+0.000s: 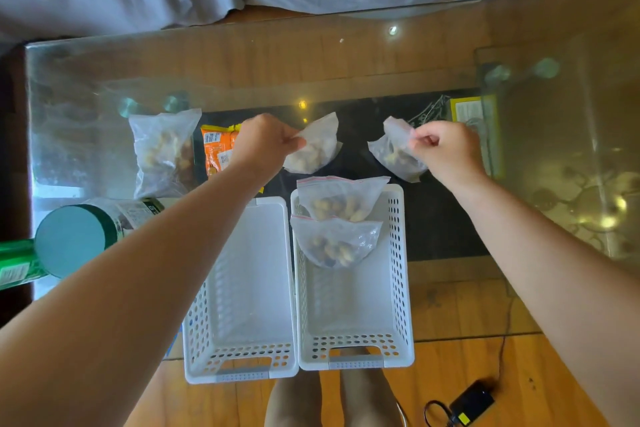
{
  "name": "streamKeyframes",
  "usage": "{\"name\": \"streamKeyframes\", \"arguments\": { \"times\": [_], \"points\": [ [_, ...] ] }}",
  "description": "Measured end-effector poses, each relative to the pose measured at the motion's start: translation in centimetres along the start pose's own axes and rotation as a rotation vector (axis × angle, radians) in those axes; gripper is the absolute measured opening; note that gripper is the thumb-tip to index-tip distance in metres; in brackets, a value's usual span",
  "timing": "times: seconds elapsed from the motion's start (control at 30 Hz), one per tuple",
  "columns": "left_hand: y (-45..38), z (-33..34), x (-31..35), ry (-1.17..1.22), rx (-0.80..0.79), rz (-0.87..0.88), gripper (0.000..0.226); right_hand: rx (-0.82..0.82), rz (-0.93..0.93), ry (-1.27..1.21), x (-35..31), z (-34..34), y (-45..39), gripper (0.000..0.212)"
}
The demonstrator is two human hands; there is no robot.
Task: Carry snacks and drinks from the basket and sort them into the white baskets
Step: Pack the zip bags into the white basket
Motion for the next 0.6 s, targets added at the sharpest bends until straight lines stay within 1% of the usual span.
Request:
{"name": "streamKeyframes", "arguments": {
  "times": [0.07,0.1,0.13,0.17,0.2,0.23,0.27,0.3,0.33,0.37,0.4,0.47,0.53,0.6],
  "points": [
    [-0.2,0.6,0.2,-0.022,-0.038,0.006,0.024,0.145,-0.008,-0.008,-0.1,-0.3,0.1,0.018],
    [-0.1,1.0,0.6,-0.047,-0.073,0.039,0.023,0.15,-0.031,0.012,-0.5,-0.2,0.3,0.017],
    [0.0,1.3,1.1,-0.068,-0.106,0.068,0.022,0.082,-0.076,0.032,-0.9,0.4,0.5,0.016],
    [0.1,1.4,1.3,-0.071,-0.114,0.079,0.021,-0.031,-0.127,0.042,-1.3,1.2,0.8,0.014],
    [-0.1,1.2,1.1,-0.048,-0.085,0.058,0.022,-0.129,-0.165,0.042,-1.6,1.8,1.1,0.014],
    [-0.5,0.7,0.5,-0.004,-0.024,0.002,0.023,-0.154,-0.179,0.039,-1.7,1.8,1.1,0.015],
    [-0.9,0.0,-0.3,0.053,0.054,-0.067,0.024,-0.101,-0.167,0.034,-1.5,1.4,0.8,0.016],
    [-1.1,-0.7,-1.1,0.106,0.122,-0.133,0.024,-0.001,-0.14,0.032,-1.2,0.5,0.3,0.017],
    [-1.3,-1.1,-1.7,0.146,0.155,-0.178,0.022,0.103,-0.106,0.038,-0.9,-0.4,-0.1,0.017],
    [-1.3,-1.1,-1.9,0.172,0.139,-0.198,0.019,0.164,-0.081,0.055,-0.6,-1.1,-0.3,0.017],
    [-1.1,-0.8,-1.7,0.18,0.089,-0.187,0.019,0.171,-0.082,0.077,-0.6,-1.3,-0.4,0.017],
    [-0.4,-0.1,-0.8,0.186,-0.001,-0.136,0.018,0.106,-0.15,0.108,-1.3,-1.0,0.0,0.015],
    [0.1,-0.1,-0.3,0.216,0.012,-0.081,0.023,0.102,-0.216,0.087,-2.2,-1.4,0.9,0.014],
    [0.3,-0.7,-0.2,0.205,0.063,-0.018,0.027,0.158,-0.258,0.042,-2.6,-2.2,1.6,0.014]
  ]
}}
Point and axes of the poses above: each hand's wrist, its own y-axis away from the middle knuckle, its own z-axis out of the palm, x = y × z, the point moved 4 cm from there along -y, towards the middle knuckle
